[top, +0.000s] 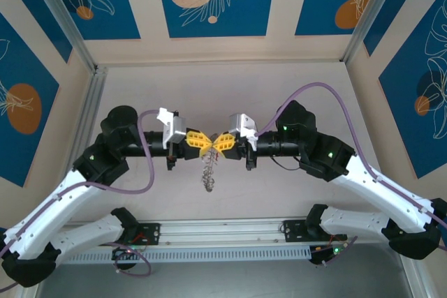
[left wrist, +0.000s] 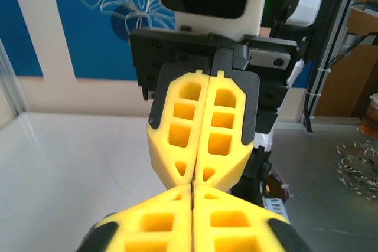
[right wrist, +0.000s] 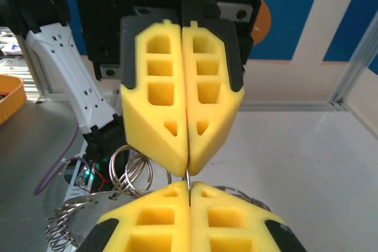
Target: Put the keys on the keyring
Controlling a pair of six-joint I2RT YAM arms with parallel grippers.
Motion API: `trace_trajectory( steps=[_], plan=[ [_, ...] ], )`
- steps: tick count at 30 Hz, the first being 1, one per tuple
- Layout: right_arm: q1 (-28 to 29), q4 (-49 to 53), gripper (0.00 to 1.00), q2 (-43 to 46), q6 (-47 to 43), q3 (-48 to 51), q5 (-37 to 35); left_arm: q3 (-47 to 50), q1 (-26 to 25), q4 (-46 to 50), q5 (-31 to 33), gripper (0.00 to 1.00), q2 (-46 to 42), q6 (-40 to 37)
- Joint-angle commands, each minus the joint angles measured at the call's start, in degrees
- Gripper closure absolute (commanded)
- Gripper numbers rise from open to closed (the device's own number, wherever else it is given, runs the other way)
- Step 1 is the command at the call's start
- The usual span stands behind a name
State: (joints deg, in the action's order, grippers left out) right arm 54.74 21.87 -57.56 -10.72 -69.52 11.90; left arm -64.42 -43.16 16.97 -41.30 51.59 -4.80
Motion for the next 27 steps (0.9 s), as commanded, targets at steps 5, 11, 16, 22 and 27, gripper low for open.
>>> trace_trajectory(
  steps=[5, 11, 16, 22, 27],
  plan=[
    [0.0, 15.2, 1.0, -6.6, -1.4, -12.3, -4.8, -15.3, -0.3, 29.9, 11.9, 0.67, 4.8, -12.1],
    [2.2, 21.2, 1.0, -10.8, -3.3, -17.5, -7.1, -18.1, -0.4, 32.8, 14.7, 0.66, 8.0, -14.6],
    [3.1, 22.0, 1.0, -11.6, -4.0, -19.0, -7.2, -16.7, -0.4, 32.0, 14.1, 0.68, 8.3, -14.5],
    [3.8, 21.8, 1.0, -12.9, -5.0, -20.2, -5.9, -15.6, -0.9, 31.7, 13.0, 0.69, 8.0, -14.3],
    [4.0, 22.0, 1.0, -13.7, -5.4, -20.8, -5.2, -14.8, -1.4, 30.6, 11.6, 0.7, 8.1, -14.2]
  ],
)
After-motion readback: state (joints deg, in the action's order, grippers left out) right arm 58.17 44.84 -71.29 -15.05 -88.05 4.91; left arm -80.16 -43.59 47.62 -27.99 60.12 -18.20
